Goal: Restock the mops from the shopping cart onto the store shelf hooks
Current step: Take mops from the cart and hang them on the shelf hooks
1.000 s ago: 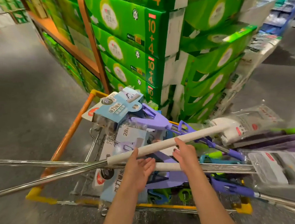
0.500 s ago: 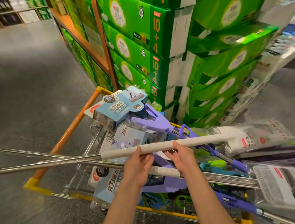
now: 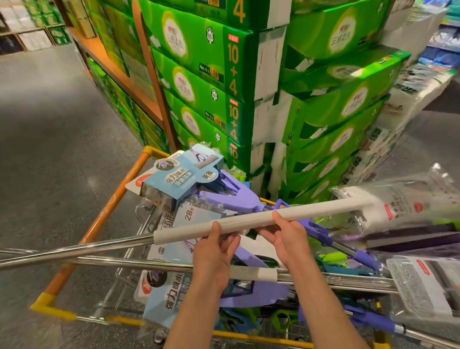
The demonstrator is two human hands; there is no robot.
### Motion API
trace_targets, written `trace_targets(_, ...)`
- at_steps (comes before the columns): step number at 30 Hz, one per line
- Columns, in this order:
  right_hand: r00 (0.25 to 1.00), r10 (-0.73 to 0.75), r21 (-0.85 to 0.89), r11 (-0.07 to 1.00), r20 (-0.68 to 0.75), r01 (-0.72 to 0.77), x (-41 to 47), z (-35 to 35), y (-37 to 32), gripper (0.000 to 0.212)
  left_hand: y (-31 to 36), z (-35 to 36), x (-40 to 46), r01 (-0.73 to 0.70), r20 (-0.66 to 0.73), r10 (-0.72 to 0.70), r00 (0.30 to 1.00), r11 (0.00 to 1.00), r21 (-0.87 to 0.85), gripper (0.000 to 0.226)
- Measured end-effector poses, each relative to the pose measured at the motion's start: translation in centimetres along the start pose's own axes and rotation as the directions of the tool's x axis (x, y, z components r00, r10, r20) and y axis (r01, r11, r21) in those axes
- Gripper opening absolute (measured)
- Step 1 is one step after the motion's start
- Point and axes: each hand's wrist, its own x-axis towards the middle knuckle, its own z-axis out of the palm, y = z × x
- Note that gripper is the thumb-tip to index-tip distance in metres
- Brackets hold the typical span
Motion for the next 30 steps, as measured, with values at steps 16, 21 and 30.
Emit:
trace_targets(16, 0.957, -0.288, 0.112, 0.950, -0.028, 0.290, -9.9, 4.4, -3.3, 0.015, 6.7, -0.9, -4.3, -0.070, 0.265, 0.076, 0.961, 0.997, -0.032, 0.021)
trace_targets(21, 0.931, -0.356, 0.162, 0.917, -0.078, 0.364, -13.9, 5.3, -1.8, 0.020, 8.6, -3.1, -6.6, -0.078, 0.347, 0.069, 0.935, 0.997, 0.012, 0.018)
trace_targets(30, 0.869, -0.450, 0.215, 0.846, -0.204, 0.488, -21.6, 3.5, 2.8, 0.013, 9.5, -7.7, -10.6, -0.021, 0.483, -0.043, 0.874, 0.992, 0.127, 0.028)
